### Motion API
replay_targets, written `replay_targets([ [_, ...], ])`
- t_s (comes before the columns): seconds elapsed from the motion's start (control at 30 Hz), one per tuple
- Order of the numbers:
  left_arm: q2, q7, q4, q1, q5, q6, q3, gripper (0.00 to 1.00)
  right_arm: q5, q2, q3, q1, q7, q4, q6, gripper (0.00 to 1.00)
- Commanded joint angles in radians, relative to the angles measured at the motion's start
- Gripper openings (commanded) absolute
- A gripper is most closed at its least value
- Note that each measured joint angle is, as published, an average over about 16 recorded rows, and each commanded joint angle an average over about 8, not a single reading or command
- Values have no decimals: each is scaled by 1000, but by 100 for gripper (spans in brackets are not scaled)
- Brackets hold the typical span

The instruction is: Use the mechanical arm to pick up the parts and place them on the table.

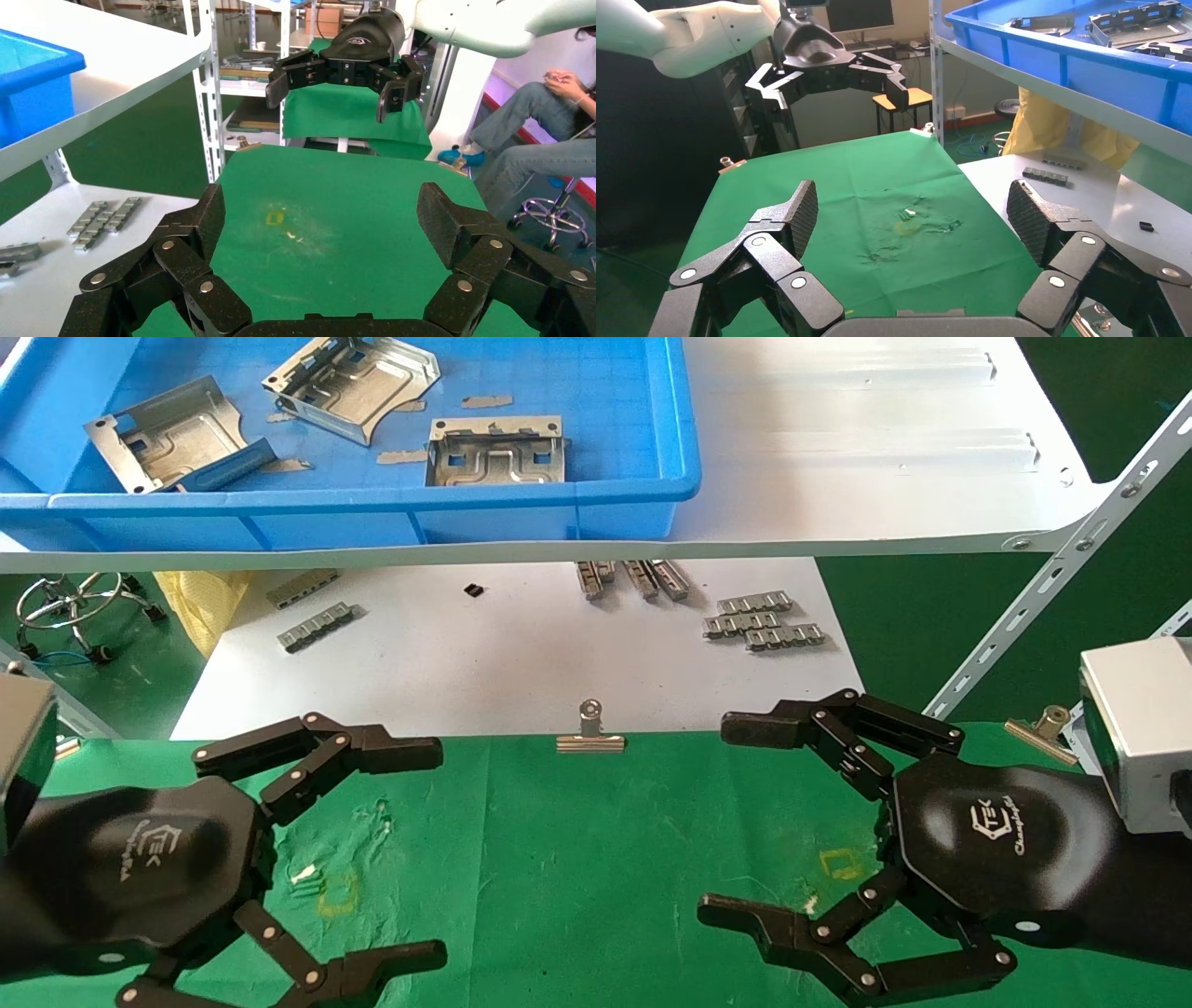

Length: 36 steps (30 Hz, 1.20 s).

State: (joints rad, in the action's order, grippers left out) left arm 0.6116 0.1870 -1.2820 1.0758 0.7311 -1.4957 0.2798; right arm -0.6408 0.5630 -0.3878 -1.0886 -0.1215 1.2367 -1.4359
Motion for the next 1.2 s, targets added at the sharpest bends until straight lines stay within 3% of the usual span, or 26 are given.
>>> replay_targets([
  [0.03,0,0,0,0,0,0,0,100,0,0,0,0,0,0,0,87],
  [0.27,0,0,0,0,0,0,0,100,0,0,0,0,0,0,0,6],
  [0.3,0,0,0,0,0,0,0,100,0,0,0,0,0,0,0,0],
  [1.2,0,0,0,0,0,0,0,100,0,0,0,0,0,0,0,0],
])
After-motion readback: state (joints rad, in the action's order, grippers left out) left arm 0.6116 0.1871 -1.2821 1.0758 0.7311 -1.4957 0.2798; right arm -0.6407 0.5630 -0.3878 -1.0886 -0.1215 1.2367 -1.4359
